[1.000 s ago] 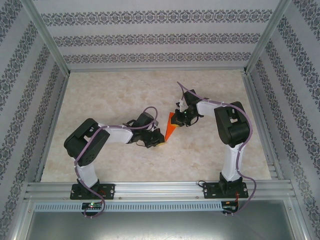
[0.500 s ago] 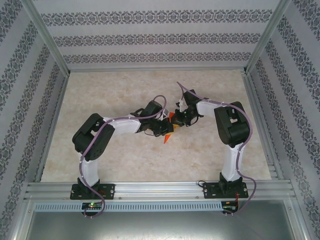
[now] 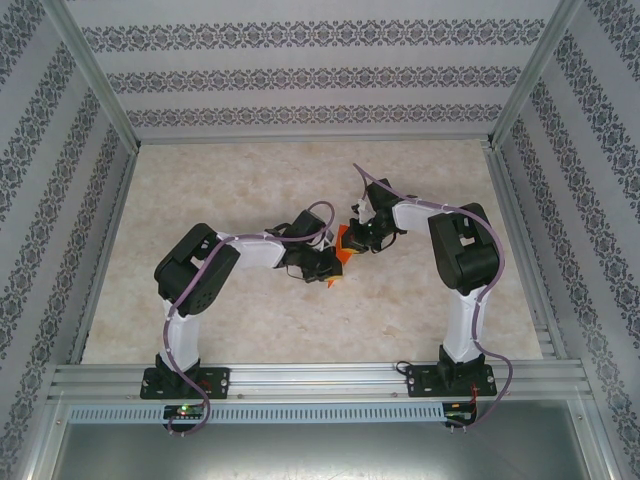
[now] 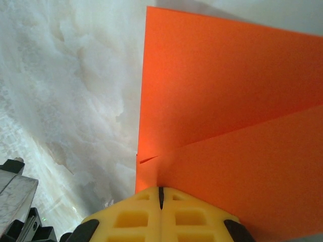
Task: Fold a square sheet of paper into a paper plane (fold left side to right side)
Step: Fold the wing for the fifth time at the center of the table.
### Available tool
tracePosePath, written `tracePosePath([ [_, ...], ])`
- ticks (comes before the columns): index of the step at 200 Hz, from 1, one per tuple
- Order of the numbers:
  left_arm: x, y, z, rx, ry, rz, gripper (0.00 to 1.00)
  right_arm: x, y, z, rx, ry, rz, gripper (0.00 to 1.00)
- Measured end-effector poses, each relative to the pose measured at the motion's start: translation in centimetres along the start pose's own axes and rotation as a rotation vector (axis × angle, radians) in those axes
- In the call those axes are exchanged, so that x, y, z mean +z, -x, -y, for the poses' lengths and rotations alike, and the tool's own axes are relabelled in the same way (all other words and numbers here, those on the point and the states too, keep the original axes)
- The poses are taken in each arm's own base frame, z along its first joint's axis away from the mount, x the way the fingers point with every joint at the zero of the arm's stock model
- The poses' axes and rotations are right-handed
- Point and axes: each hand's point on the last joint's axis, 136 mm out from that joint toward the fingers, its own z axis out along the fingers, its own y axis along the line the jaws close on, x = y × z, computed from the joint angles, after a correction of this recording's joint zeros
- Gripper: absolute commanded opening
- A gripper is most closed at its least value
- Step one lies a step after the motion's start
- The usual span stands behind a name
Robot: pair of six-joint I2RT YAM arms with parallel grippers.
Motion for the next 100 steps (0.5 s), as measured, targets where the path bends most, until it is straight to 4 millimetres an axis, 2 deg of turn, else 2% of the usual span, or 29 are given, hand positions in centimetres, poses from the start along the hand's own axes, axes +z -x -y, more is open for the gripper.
tracePosePath([
  [100,-2.2,-0.3,-2.0,-0.028,-0.002,0.043,0.08,-0.1,-0.2,0.1,-0.015,-0.025,-0.009,0.01],
])
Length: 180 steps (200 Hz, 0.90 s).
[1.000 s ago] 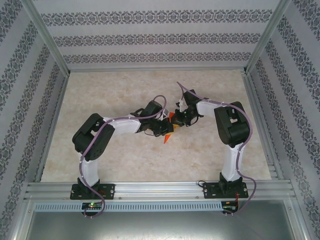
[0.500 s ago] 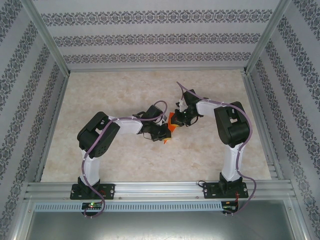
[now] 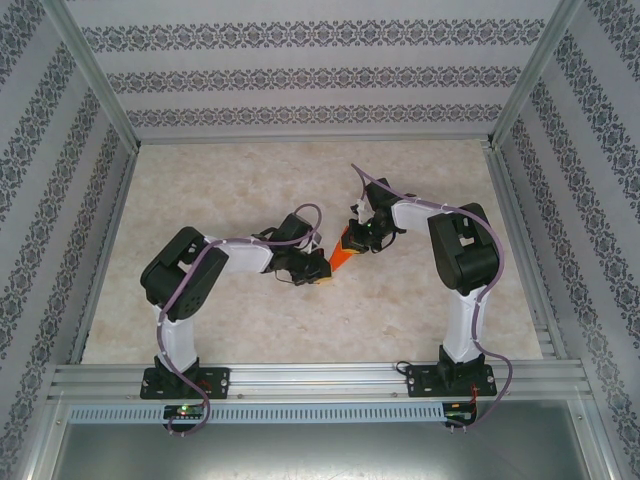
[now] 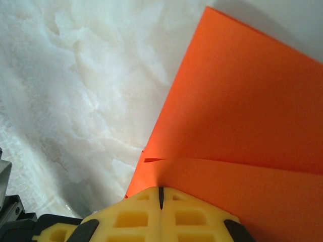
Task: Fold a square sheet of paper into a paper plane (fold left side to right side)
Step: Fold the wing for the fifth time at the center of the table, then pick up the paper plane at the center of the table.
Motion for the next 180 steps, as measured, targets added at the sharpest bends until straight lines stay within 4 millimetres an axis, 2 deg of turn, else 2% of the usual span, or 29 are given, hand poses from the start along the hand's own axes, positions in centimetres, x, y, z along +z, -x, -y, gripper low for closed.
tracePosePath([
  [42,-1.5,0.1,-0.7,-0.026,0.031,0.013,0.09,0.0,0.1,-0.1,-0.003,0.002,0.002,0.01],
  [69,-3.8,0.3,0.5,0.01,0.021,0.049,0.15,-0.3,0.3,-0.1,-0.008,-0.006,0.021,0.08],
  [86,-6.0,0.4,1.8,0.053,0.003,0.099,0.2,-1.0,0.5,0.1,-0.014,-0.037,0.053,0.16],
  [100,-7.8,0.7,2.7,0.086,-0.008,0.151,0.28,-2.4,1.0,-0.4,-0.028,-0.053,0.097,0.25],
  [118,-9.8,1.2,3.1,0.117,-0.001,0.227,0.36,-5.4,1.9,-1.9,-0.07,-0.069,0.188,0.34],
  [137,-11.3,1.8,2.7,0.134,0.033,0.301,0.47,-9.3,2.3,-3.8,-0.106,-0.085,0.31,0.42],
  [151,-12.2,2.3,2.2,0.136,0.073,0.354,0.55,-11.5,1.6,-4.7,-0.111,-0.1,0.378,0.47],
  [165,-13.0,2.8,1.6,0.137,0.111,0.408,0.63,-12.4,0.3,-4.7,-0.084,-0.114,0.412,0.51],
  [180,-13.9,3.5,1.3,0.144,0.147,0.466,0.72,-11.8,-1.7,-3.9,-0.029,-0.139,0.411,0.54],
])
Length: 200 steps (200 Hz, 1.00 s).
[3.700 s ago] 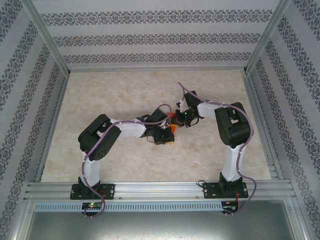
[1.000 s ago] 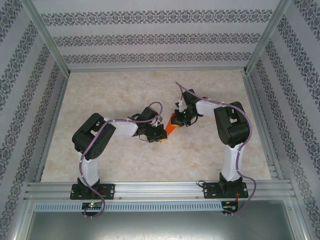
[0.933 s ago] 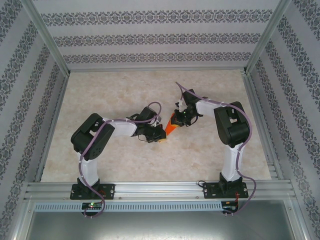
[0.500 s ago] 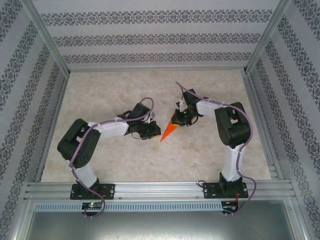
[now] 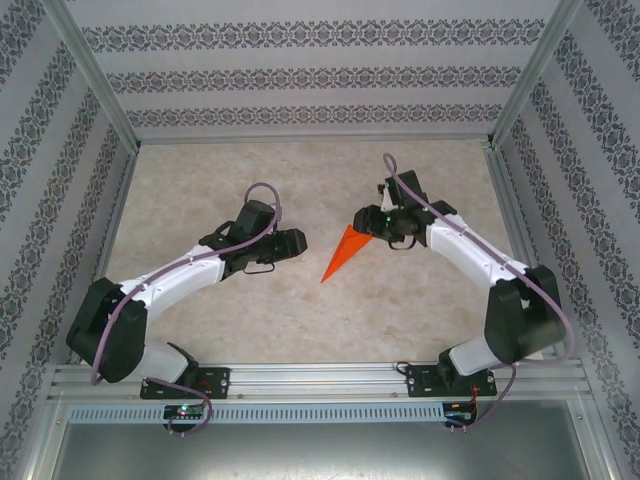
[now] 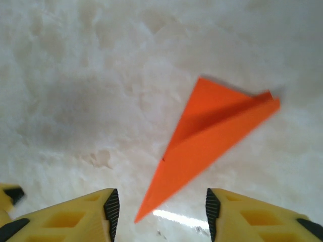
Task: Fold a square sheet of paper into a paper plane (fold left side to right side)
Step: Pick up the paper plane at the center of the table.
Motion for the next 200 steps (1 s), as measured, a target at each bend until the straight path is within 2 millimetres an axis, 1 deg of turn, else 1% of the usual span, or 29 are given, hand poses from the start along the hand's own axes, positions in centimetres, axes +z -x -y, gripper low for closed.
tracePosePath([
  [6,-0.2,0.4,-0.1,0.005,0.012,0.021,0.75,0.3,-1.1,0.3,0.025,-0.022,-0.012,0.58],
  [24,-0.7,1.4,-0.5,0.017,0.043,0.075,0.79,1.5,-3.9,0.9,0.093,-0.091,-0.062,0.62],
  [46,-1.0,2.1,-1.1,0.025,0.072,0.112,0.8,3.0,-5.5,1.1,0.148,-0.167,-0.091,0.65],
  [64,-1.1,2.4,-1.4,0.03,0.085,0.125,0.81,4.5,-5.7,0.9,0.183,-0.22,-0.106,0.65],
  [83,-1.4,2.2,-1.7,0.035,0.092,0.129,0.81,6.0,-5.3,0.2,0.194,-0.249,-0.102,0.65],
  [104,-1.6,1.7,-2.2,0.035,0.097,0.125,0.81,7.1,-4.6,-0.6,0.199,-0.266,-0.09,0.64],
  [124,-1.9,1.3,-2.5,0.037,0.1,0.124,0.81,7.9,-4.1,-0.5,0.208,-0.295,-0.078,0.62],
  [147,-2.5,1.3,-2.6,0.048,0.105,0.133,0.81,8.2,-4.4,0.5,0.218,-0.342,-0.075,0.53],
  [158,-2.8,1.5,-2.6,0.053,0.11,0.141,0.82,8.2,-4.5,0.8,0.215,-0.358,-0.074,0.46],
  [195,-3.1,1.5,-2.8,0.057,0.124,0.145,0.82,8.1,-4.9,1.5,0.215,-0.387,-0.084,0.2],
  [200,-3.2,1.5,-2.9,0.057,0.126,0.145,0.82,8.1,-5.0,1.6,0.21,-0.39,-0.086,0.14],
])
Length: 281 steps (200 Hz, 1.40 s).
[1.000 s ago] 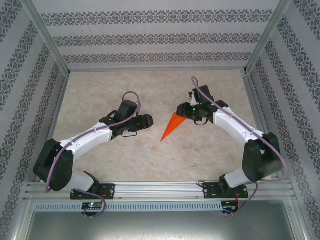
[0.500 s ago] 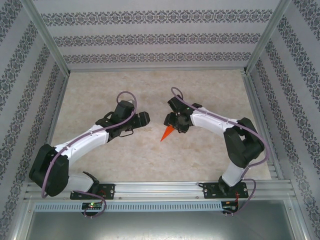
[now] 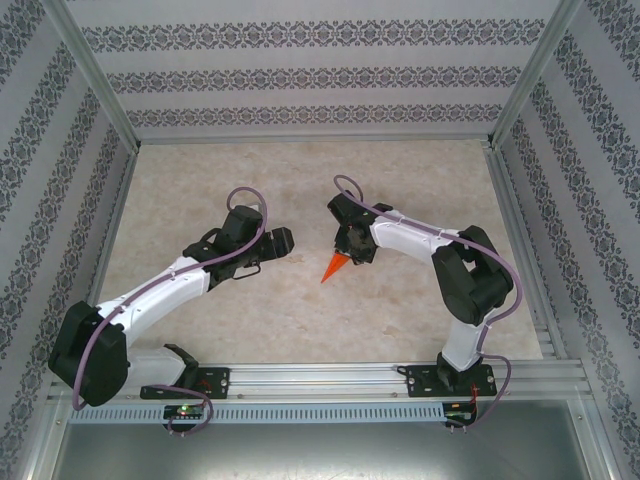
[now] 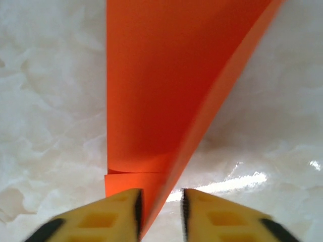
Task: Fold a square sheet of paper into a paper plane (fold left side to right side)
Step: Pick up the paper plane at the center of the table, then place the paper plane at the center of the table.
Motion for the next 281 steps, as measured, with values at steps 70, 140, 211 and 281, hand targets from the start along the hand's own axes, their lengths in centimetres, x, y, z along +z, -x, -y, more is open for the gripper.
tracePosePath([
  [70,-0.2,-0.3,-0.9,0.012,0.05,-0.012,0.82,-4.5,-0.1,-0.5,-0.13,0.075,0.055,0.0],
  [140,-3.5,2.2,-1.6,-0.009,0.082,0.11,0.84,-7.2,-2.5,-4.8,-0.293,0.499,-0.023,0.0],
  [211,-4.2,2.3,-1.9,-0.032,0.094,0.122,0.85,0.7,-3.3,2.1,-0.235,0.381,-0.184,0.42],
  [281,-4.3,2.4,-2.0,-0.032,0.1,0.128,0.95,-6.5,-3.6,2.0,-0.39,0.334,-0.023,0.61],
])
